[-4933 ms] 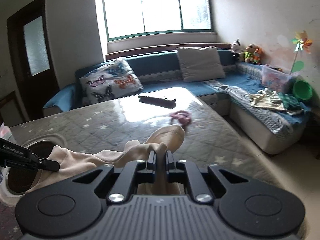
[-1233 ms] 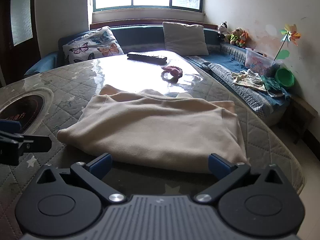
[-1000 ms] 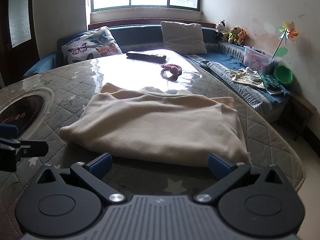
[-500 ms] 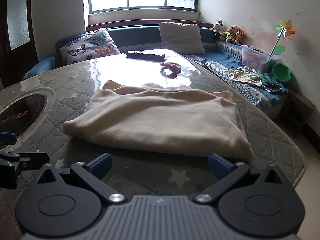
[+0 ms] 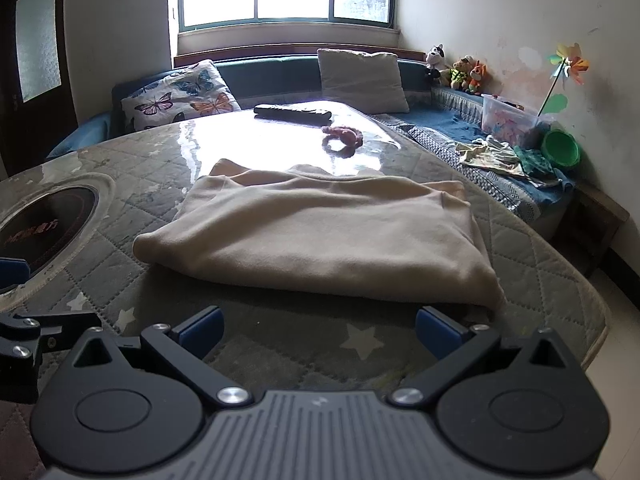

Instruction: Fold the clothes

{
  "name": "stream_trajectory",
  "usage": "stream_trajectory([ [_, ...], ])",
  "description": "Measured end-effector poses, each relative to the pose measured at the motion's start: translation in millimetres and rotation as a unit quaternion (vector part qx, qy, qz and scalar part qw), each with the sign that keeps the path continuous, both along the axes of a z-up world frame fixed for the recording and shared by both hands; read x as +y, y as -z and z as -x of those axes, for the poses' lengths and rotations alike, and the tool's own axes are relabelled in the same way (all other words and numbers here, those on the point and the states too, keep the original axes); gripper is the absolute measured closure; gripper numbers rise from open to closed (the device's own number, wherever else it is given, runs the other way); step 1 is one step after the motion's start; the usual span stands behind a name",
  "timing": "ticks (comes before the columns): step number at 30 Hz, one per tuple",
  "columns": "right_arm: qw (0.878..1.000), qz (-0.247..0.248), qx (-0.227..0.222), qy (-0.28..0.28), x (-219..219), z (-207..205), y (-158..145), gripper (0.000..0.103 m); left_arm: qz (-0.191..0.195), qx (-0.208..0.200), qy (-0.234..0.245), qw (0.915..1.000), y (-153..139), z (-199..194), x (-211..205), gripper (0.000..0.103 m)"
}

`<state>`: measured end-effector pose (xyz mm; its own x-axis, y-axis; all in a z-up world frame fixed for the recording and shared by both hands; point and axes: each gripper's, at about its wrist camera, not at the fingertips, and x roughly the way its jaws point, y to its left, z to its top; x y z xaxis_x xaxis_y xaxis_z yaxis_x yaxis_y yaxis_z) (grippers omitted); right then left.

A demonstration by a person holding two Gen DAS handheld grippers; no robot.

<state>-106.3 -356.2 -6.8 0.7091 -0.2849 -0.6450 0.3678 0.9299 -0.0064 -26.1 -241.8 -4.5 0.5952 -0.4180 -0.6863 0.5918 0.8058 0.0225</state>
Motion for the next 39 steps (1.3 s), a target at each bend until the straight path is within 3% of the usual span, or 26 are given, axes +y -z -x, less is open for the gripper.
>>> stream_trajectory([
  [39, 1.000, 0.002, -0.003, 0.020, 6, -3, 6, 0.000, -0.020, -0.003, 0.016, 0.9997, 10, -8, -10, 0.000],
])
